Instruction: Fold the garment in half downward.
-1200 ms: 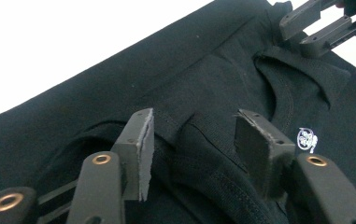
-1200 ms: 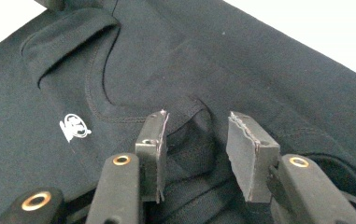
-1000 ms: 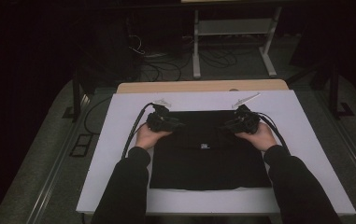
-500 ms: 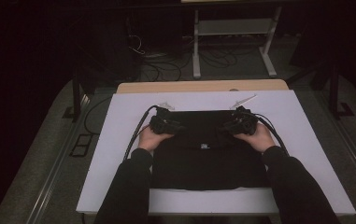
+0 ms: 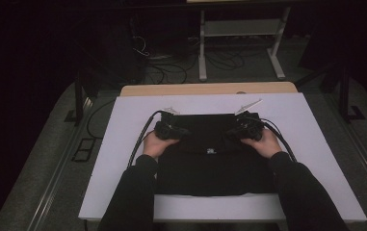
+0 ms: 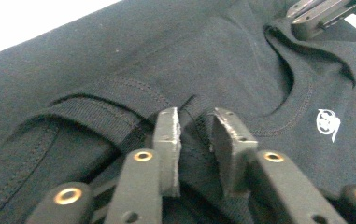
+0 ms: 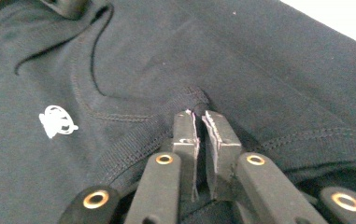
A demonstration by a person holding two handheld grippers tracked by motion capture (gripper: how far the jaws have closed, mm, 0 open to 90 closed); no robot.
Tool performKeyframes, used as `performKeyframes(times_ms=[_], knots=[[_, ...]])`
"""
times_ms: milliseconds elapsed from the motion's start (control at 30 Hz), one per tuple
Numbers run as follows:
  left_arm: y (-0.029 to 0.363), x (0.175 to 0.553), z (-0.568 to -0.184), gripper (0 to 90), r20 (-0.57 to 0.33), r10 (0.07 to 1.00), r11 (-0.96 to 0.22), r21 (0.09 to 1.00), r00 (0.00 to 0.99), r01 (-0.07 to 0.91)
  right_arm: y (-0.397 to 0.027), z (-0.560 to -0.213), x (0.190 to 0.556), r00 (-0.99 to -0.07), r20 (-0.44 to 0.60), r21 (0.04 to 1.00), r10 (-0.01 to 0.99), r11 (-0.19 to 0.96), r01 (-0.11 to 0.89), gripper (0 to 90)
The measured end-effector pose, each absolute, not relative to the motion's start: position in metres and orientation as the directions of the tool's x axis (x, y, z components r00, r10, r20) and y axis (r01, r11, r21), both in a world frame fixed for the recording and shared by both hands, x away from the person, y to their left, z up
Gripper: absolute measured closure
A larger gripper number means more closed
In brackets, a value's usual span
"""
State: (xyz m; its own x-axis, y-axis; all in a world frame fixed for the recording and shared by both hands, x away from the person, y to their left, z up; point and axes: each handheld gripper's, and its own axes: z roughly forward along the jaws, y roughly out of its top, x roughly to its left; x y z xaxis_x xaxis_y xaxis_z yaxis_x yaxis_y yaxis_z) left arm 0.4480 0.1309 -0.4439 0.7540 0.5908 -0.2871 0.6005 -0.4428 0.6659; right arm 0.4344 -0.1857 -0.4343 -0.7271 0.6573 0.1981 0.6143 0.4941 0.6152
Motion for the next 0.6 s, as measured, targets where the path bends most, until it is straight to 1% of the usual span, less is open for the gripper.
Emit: performKeyframes(times_ms=[67,200,367,500,600], knots=[[0.132,0.448,-0.443,76.2,-0.293,0.594,-0.437,0.665,0.749,0.606,-0.188,-0.433,0.434,-0.730,0.206,0.622,0.652,0.489,0.612,83.3],[0.133,0.447,-0.440,79.8,-0.300,0.587,-0.441,0.661,0.752,0.607,-0.191,-0.430,0.430,-0.734,0.212,0.634,0.645,0.481,0.605,84.0],[0.133,0.443,-0.433,83.0,-0.314,0.572,-0.430,0.672,0.758,0.603,-0.196,-0.426,0.427,-0.738,0.221,0.655,0.637,0.464,0.597,84.3],[0.133,0.441,-0.426,85.4,-0.298,0.564,-0.443,0.678,0.770,0.587,-0.200,-0.422,0.424,-0.738,0.221,0.664,0.638,0.456,0.593,84.3],[0.136,0.440,-0.421,85.9,-0.320,0.564,-0.415,0.687,0.761,0.596,-0.203,-0.416,0.422,-0.739,0.221,0.675,0.637,0.447,0.587,84.3]])
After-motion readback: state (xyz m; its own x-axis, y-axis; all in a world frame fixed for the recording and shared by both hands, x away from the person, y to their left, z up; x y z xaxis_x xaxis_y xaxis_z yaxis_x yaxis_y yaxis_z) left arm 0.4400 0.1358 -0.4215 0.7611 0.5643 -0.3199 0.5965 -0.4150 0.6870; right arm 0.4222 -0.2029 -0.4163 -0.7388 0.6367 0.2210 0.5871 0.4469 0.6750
